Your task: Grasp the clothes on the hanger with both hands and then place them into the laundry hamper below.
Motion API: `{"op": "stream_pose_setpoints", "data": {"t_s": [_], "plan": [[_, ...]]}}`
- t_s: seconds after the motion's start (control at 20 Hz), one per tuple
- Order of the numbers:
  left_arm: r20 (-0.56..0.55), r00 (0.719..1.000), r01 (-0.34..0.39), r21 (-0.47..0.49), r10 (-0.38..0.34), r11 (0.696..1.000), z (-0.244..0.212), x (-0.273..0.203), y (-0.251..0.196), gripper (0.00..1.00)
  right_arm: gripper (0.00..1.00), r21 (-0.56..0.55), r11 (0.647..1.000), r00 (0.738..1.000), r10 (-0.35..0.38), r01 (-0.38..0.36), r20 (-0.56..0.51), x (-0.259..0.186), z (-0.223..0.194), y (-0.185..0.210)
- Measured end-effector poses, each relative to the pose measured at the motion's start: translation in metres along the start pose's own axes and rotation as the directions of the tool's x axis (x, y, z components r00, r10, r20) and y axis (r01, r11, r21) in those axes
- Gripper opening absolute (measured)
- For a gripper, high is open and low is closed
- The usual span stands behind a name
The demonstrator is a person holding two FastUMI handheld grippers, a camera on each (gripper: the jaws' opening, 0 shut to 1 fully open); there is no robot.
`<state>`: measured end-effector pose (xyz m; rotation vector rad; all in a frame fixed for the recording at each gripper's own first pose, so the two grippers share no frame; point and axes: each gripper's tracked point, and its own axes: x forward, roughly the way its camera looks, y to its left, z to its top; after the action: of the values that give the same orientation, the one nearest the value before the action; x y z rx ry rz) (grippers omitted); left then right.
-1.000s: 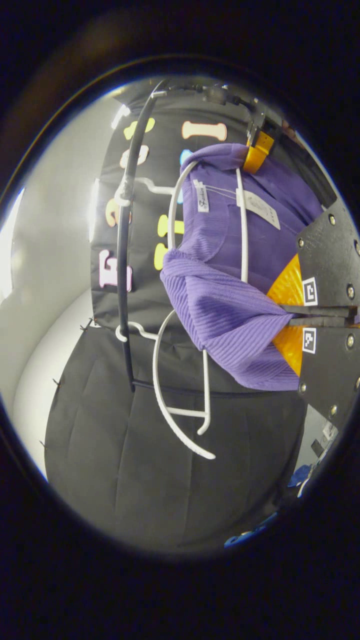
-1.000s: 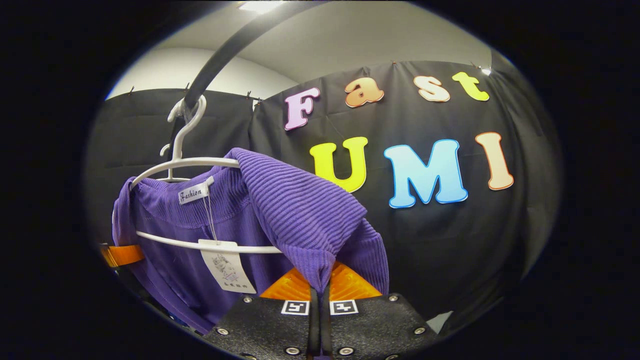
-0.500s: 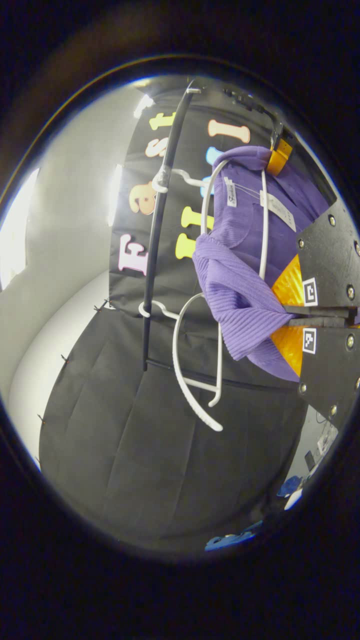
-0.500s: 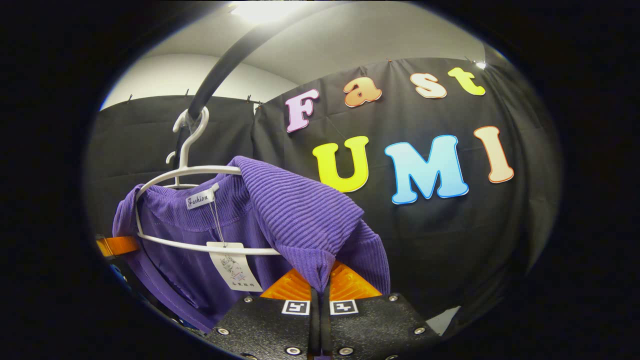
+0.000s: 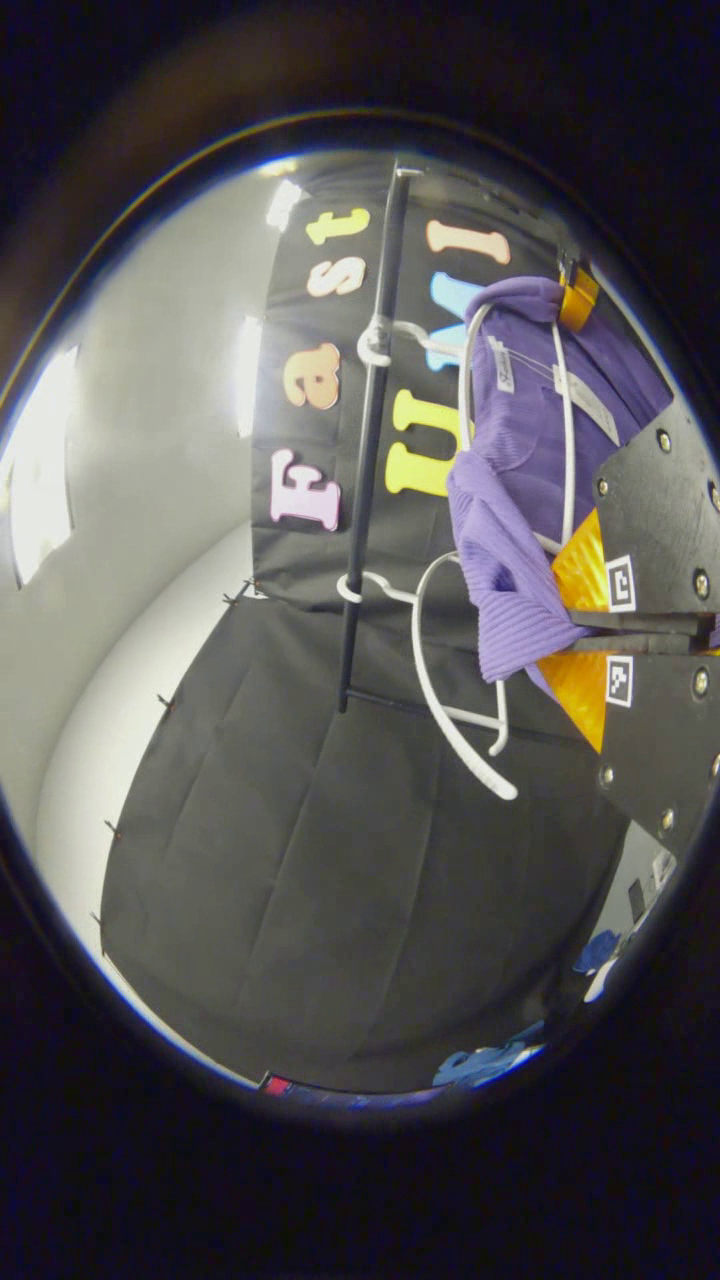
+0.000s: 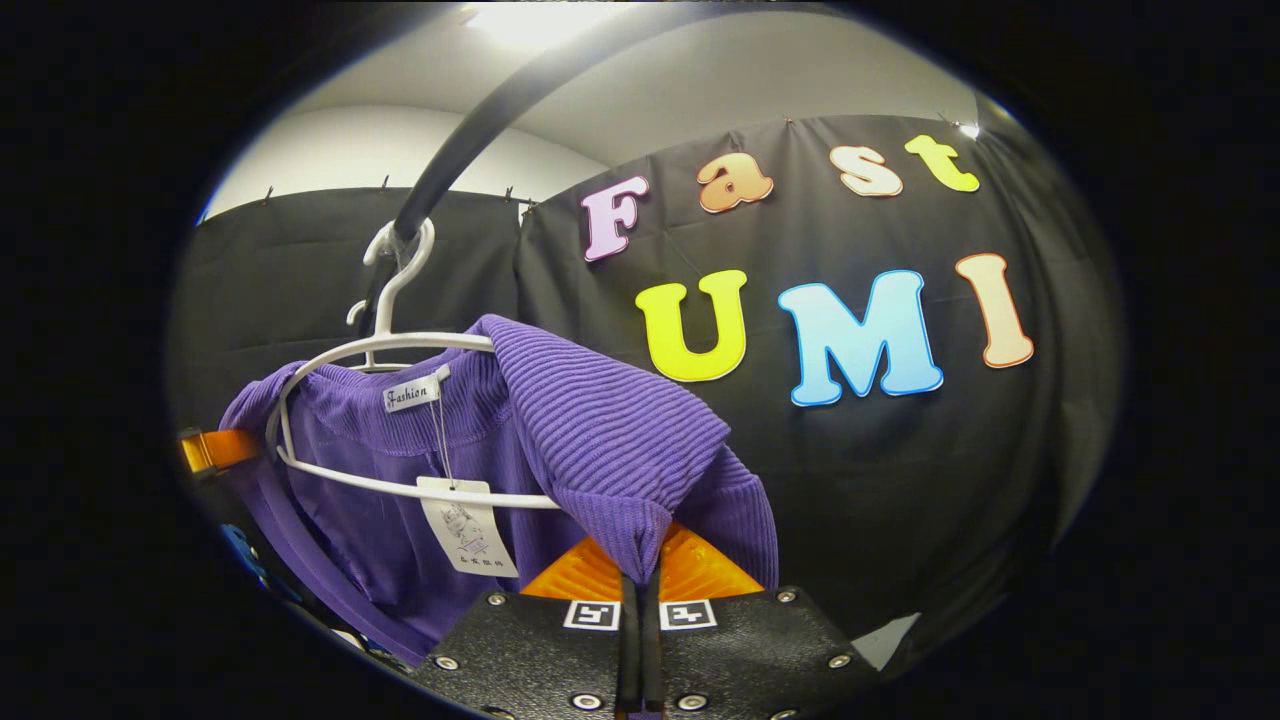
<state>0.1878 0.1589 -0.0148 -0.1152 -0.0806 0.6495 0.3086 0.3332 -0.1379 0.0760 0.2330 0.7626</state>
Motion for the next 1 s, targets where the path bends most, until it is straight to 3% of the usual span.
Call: {"op": "stream_pose_setpoints", "data": {"t_s": [0.25, 0.3, 0.45, 0.5, 0.65, 0.7, 0.75, 0.8, 0.85, 0.95, 1.0], "plan": [[0.062, 0.998, -0.021, 0.047, 0.018, 0.999, 0.03, 0.012, 0.016, 0.01, 0.0, 0.011, 1.0, 1.0, -0.016, 0.016, 0.005, -0.002, 0.001, -0.005], [0.073, 0.997, -0.019, 0.052, 0.015, 0.998, 0.036, 0.014, 0.018, 0.05, 0.0, 0.015, 1.0, 1.0, -0.018, 0.018, 0.003, -0.003, 0.001, -0.005], [0.082, 0.997, -0.001, 0.076, -0.005, 0.997, 0.046, 0.023, 0.019, 0.0, 0.0, 0.014, 1.0, 1.0, -0.026, 0.026, 0.001, -0.004, 0.003, -0.005], [0.077, 0.997, 0.004, 0.091, -0.011, 0.996, 0.045, 0.027, 0.022, 0.05, 0.0, 0.014, 0.999, 1.0, -0.03, 0.03, 0.001, -0.005, 0.004, -0.005], [0.053, 0.999, 0.0, 0.122, -0.007, 0.993, 0.039, 0.039, 0.036, 0.0, 0.0, 0.033, 0.999, 0.999, -0.037, 0.037, 0.004, -0.007, 0.008, -0.006], [0.042, 0.999, -0.015, 0.124, 0.009, 0.992, 0.034, 0.04, 0.047, 0.05, 0.0, 0.051, 0.998, 0.999, -0.039, 0.038, 0.018, -0.007, 0.012, -0.007], [0.027, 1.0, -0.014, 0.117, 0.01, 0.993, 0.032, 0.042, 0.058, 0.0, 0.0, 0.05, 0.998, 0.998, -0.044, 0.042, 0.046, -0.005, 0.02, -0.008], [0.008, 1.0, 0.0, 0.094, -0.001, 0.996, 0.028, 0.039, 0.068, 0.05, 0.0, 0.025, 0.998, 0.997, -0.06, 0.059, 0.053, -0.003, 0.022, -0.009], [-0.003, 1.0, 0.019, 0.068, -0.019, 0.997, 0.026, 0.036, 0.074, 0.01, 0.0, -0.001, 0.997, 0.995, -0.076, 0.076, 0.06, -0.005, 0.021, -0.008], [-0.018, 0.999, 0.048, 0.065, -0.047, 0.997, 0.016, 0.041, 0.086, 0.05, 0.0, 0.009, 0.995, 0.993, -0.099, 0.099, 0.065, -0.008, 0.023, -0.004], [-0.04, 0.997, 0.064, 0.074, -0.061, 0.995, 0.004, 0.042, 0.09, 0.01, 0.0, 0.029, 0.993, 0.991, -0.117, 0.116, 0.058, -0.009, 0.022, -0.005]]}}
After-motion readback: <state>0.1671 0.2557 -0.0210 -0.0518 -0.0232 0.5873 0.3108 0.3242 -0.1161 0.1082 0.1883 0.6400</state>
